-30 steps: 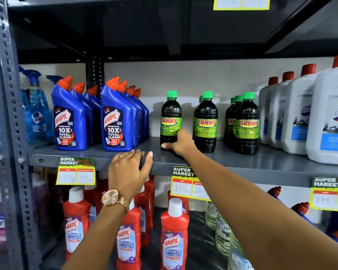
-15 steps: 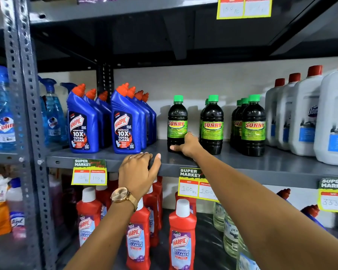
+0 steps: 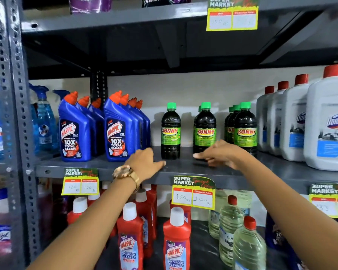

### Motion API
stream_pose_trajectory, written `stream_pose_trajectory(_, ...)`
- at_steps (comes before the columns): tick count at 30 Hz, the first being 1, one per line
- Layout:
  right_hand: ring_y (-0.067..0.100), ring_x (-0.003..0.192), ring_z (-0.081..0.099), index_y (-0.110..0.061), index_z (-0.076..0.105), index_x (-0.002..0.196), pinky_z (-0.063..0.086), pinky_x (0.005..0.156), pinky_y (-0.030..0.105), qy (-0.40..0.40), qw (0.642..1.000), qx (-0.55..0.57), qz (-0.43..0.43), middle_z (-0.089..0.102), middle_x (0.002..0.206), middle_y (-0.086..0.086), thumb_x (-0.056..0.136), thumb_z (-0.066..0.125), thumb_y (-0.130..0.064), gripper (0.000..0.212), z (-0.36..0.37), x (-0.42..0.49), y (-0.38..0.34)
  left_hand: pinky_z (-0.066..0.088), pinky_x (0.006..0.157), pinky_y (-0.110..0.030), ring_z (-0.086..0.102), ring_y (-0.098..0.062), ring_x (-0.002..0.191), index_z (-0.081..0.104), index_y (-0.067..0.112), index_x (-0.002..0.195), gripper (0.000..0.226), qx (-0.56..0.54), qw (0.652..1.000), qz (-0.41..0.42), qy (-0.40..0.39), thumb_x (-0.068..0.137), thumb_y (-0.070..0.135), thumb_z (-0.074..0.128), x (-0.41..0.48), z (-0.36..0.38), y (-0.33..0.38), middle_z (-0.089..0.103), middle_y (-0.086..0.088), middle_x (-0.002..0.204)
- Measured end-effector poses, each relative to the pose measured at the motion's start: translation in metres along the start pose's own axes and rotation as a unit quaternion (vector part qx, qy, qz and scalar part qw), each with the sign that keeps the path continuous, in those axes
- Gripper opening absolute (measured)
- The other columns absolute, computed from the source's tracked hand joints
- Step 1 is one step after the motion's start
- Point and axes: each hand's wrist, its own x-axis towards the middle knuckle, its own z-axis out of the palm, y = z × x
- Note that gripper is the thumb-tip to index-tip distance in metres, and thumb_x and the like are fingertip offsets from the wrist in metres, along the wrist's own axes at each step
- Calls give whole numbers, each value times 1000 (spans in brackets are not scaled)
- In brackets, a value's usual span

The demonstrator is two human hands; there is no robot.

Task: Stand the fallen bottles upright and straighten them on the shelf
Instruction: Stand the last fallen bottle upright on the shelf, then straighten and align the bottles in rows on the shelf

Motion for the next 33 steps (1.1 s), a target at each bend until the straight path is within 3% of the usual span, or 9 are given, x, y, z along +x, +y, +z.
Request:
stream_pose_trajectory(2, 12, 64, 54, -14, 53, 66, 52, 70, 27, 63, 996, 60, -2, 52, 67, 1, 71, 82, -14, 29, -12, -4, 15, 39, 79, -28, 55, -32, 113, 41, 6, 126, 70, -101, 992, -21, -70, 78, 52, 65, 19, 4, 12, 55, -17, 127)
stream_pose_trajectory(3, 11, 67, 55, -11, 57, 73, 51, 67, 26, 79, 994, 78, -2, 54, 72, 1, 71, 82, -12, 25, -16, -3, 20, 38, 83, -27, 51, -31, 120, 32, 3, 135, 84, -151, 983, -38, -95, 76, 49, 69, 28, 7, 18, 50, -16, 135)
stream_pose_trajectory(5, 14, 86, 59, 3, 53, 114, 50, 73, 27, 84, 993, 78, -3, 59, 99, 2, 70, 83, -14, 56, -15, 2, 22, 39, 90, -29, 49, -29, 122, 24, 2, 138, 96, -217, 968, -64, -109, 70, 44, 77, 44, 15, 23, 49, -15, 137)
stream_pose_trajectory(8, 12, 86, 54, -5, 48, 100, 42, 78, 25, 84, 995, 58, -10, 58, 95, -3, 70, 83, -14, 47, -5, 15, 14, 41, 91, -31, 53, -29, 117, 32, 4, 130, 89, -256, 961, -84, -70, 64, 34, 84, 61, 26, 22, 54, -14, 130)
stream_pose_trajectory(13, 28, 119, 54, -2, 56, 124, 39, 97, 28, 87, 995, 47, -34, 63, 123, 16, 69, 83, -13, 62, 4, 41, 14, 41, 94, -31, 54, -29, 118, 39, 8, 125, 79, -241, 970, -26, -19, 63, 27, 85, 65, 32, 18, 57, -13, 127)
stream_pose_trajectory(16, 26, 109, 57, -3, 57, 121, 42, 94, 29, 98, 994, 24, -43, 65, 114, 14, 67, 85, -19, 63, 4, 44, 19, 41, 97, -34, 52, -30, 119, 39, 7, 127, 77, -229, 973, -15, -20, 67, 27, 82, 66, 33, 18, 56, -14, 129)
stream_pose_trajectory(19, 19, 95, 53, -14, 54, 98, 39, 84, 27, 101, 993, 26, -58, 61, 90, 0, 68, 85, -20, 43, 4, 42, 22, 41, 99, -35, 51, -30, 120, 39, 6, 129, 76, -226, 973, -24, -26, 69, 28, 81, 66, 35, 19, 54, -15, 131)
stream_pose_trajectory(25, 23, 107, 55, -7, 52, 122, 41, 94, 30, 99, 992, 1, -79, 61, 119, 13, 71, 82, -20, 61, 5, 42, 24, 42, 96, -34, 53, -29, 116, 44, 7, 127, 70, -236, 970, -38, -43, 71, 25, 80, 67, 34, 18, 56, -14, 129)
stream_pose_trajectory(33, 23, 106, 56, -6, 55, 119, 42, 91, 29, 111, 991, -2, -73, 63, 115, 12, 71, 82, -21, 57, 6, 42, 25, 44, 97, -38, 55, -29, 112, 46, 6, 124, 63, -233, 970, -56, -51, 74, 26, 77, 67, 35, 17, 57, -14, 126)
